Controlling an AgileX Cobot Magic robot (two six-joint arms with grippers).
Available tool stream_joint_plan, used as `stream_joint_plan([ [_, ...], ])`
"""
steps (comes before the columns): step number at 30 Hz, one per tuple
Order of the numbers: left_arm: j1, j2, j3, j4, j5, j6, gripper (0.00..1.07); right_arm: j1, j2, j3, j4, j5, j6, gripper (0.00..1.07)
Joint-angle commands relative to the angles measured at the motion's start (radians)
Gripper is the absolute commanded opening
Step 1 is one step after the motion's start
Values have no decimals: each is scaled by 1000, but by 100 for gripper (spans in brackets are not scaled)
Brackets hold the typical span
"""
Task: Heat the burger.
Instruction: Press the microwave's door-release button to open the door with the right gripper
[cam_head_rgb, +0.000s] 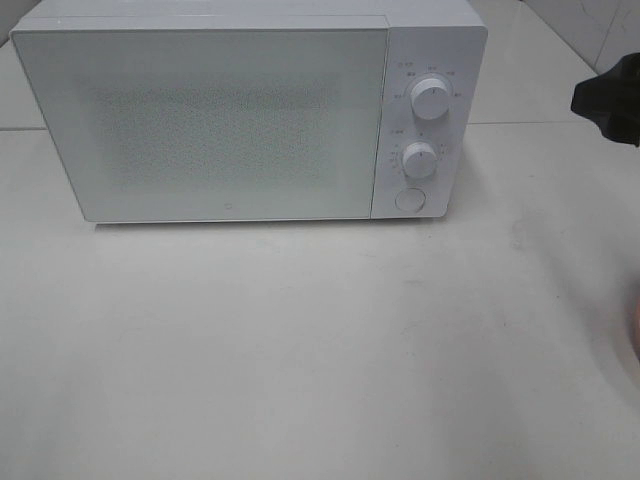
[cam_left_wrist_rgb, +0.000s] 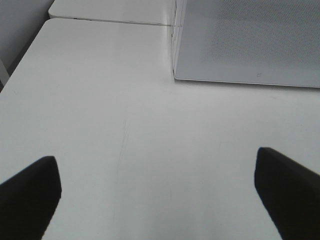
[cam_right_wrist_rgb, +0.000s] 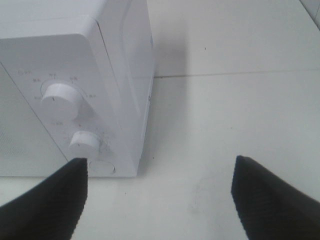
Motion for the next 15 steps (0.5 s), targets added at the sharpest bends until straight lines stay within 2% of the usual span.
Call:
stream_joint_plan([
  [1, -3, -22, 1, -1, -10, 2, 101, -4, 33, 1, -6, -110, -4, 76],
  [7, -3, -22, 1, -1, -10, 2, 101, -4, 98, 22, 10, -278, -5, 76],
  [15, -3, -22, 1, -1, -10, 2, 101, 0, 152, 195, 172, -580, -80, 76],
])
